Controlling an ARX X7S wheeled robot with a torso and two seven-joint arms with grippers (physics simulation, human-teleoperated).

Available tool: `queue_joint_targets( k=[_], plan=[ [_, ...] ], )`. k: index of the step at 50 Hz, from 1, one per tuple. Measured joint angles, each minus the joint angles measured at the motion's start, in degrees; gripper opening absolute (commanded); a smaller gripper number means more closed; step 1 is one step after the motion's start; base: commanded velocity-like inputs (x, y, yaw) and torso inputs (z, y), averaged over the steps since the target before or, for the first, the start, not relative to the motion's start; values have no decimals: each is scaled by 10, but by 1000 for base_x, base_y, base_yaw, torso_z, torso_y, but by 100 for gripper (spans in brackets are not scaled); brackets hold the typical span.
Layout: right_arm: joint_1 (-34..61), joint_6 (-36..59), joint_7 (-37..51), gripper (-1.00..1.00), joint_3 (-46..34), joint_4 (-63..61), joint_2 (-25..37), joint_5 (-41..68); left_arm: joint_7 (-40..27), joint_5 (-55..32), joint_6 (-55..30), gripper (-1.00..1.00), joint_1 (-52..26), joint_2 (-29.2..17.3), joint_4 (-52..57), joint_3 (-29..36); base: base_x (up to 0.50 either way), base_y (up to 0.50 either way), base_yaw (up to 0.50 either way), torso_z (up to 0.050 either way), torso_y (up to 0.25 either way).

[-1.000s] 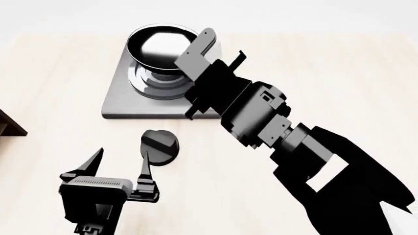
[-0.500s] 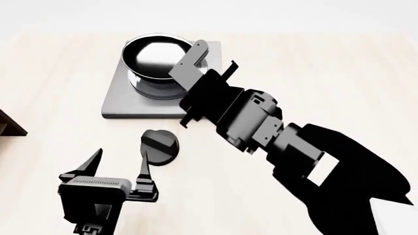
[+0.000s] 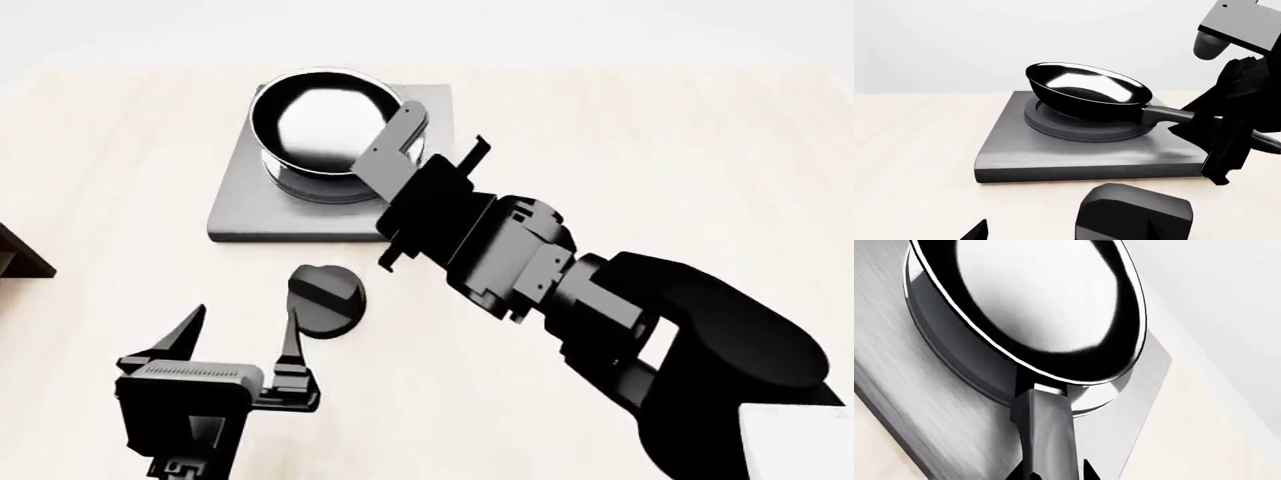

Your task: Turn on the stove and put the frying pan on it.

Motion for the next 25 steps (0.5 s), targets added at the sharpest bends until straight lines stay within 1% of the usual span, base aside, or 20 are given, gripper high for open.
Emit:
queue_joint_targets(
  k=[2, 3, 25],
  plan=[
    [-1, 0, -1, -100, -1, 4, 0, 1, 0, 0, 0, 100, 0, 0, 0, 0, 0, 0, -1, 0, 0],
    [-2, 1, -1, 100, -2, 5, 0, 1, 0, 0, 0, 100, 0, 0, 0, 0, 0, 0, -2, 0, 0],
    [-2, 16, -13, 100, -1, 32, 0, -35, -4, -2, 0, 100, -1, -3, 0, 1, 0, 0, 0, 0, 0]
  ],
)
